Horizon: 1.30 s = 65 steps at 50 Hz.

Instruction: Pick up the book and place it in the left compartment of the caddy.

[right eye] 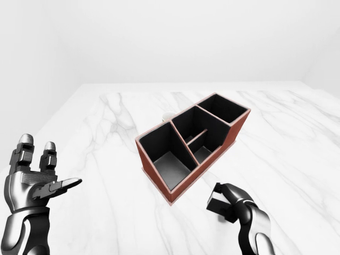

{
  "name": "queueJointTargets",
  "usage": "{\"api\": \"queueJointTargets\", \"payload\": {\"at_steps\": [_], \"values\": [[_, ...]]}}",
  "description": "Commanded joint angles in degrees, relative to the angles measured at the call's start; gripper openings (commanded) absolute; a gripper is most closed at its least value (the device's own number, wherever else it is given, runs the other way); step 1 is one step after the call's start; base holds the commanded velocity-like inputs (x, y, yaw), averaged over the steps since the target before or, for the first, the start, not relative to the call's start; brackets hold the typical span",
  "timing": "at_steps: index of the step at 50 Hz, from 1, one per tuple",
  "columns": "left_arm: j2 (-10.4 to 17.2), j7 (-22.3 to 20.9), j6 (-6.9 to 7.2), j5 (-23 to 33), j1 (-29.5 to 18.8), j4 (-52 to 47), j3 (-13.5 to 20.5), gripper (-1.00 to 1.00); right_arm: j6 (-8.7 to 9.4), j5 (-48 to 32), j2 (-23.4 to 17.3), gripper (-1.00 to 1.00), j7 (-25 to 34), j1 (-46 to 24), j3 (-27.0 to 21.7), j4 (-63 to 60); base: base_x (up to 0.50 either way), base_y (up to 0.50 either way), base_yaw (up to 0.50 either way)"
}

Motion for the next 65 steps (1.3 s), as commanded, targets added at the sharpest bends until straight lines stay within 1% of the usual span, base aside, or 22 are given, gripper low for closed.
{"api": "queueJointTargets", "payload": {"at_steps": [1,11,15,18,22,24,27,31,35,42,50,57,62,65], "values": [[-0.1,0.1,0.12,0.3,0.0,-0.4,-0.2,1.00,0.00,0.6,0.1,-1.00,0.0,0.3,0.2,-0.1,0.00,0.00,0.00],[-0.1,-0.1,-0.28,0.4,0.2,0.1,-0.5,1.00,0.00,-0.8,0.6,-1.00,0.0,1.1,-0.4,-4.7,0.00,0.00,0.00],[-0.2,-0.3,-0.25,0.2,0.3,-0.1,-0.1,1.00,0.00,-1.9,1.0,-1.00,0.0,1.1,-0.9,-8.1,0.00,0.00,0.00],[-0.2,-0.5,-0.47,0.2,0.4,0.3,0.0,1.00,0.00,-3.1,1.5,-1.00,0.0,1.1,-1.2,-11.5,0.00,0.00,0.00],[-0.3,-0.5,-0.35,0.1,0.4,0.0,0.1,1.00,0.00,-4.3,2.1,-1.00,0.0,1.1,-2.3,-16.5,0.00,0.00,0.00],[-0.3,-0.6,-0.61,0.2,0.3,0.5,0.0,1.00,0.00,-4.9,2.3,-1.00,0.0,0.9,-3.5,-21.0,0.00,0.00,0.00],[-0.3,-0.6,-0.78,0.3,0.3,0.6,-0.2,1.00,0.00,-6.0,2.8,-1.00,0.0,0.4,-4.7,-24.2,0.00,0.00,0.00],[-0.3,-0.6,-1.43,0.7,0.1,1.7,-0.6,1.00,0.00,-6.8,3.4,-1.00,0.0,-0.2,-5.6,-27.8,0.00,0.00,0.00],[-0.2,-0.5,-1.08,0.4,0.5,1.0,-0.6,1.00,0.00,-7.3,3.7,-1.00,0.0,-0.9,-6.1,-29.4,0.00,0.00,0.00],[-0.4,-0.6,-0.93,0.4,0.6,0.6,-0.4,1.00,0.00,-9.3,3.7,-1.00,0.0,-3.1,-5.5,-35.3,0.00,0.00,0.00],[-0.5,-0.7,-1.23,0.5,0.6,0.9,-0.6,1.00,0.00,-11.1,4.0,-1.00,0.0,-4.6,-5.0,-39.8,0.00,0.00,0.00],[-0.1,-0.4,-0.75,0.2,0.2,0.9,-0.3,1.00,0.00,-12.8,4.4,-1.00,0.0,-5.8,-4.1,-43.0,0.00,0.00,0.00],[-0.2,-0.5,-0.95,0.1,0.4,0.9,-0.1,1.00,0.00,-14.2,4.0,-1.00,0.0,-7.7,-3.4,-44.8,0.00,0.00,0.00],[-0.2,-0.5,-0.76,0.1,0.4,0.6,-0.1,1.00,0.00,-14.7,3.9,-1.00,0.0,-8.7,-2.8,-46.0,0.00,0.00,0.00]]}}
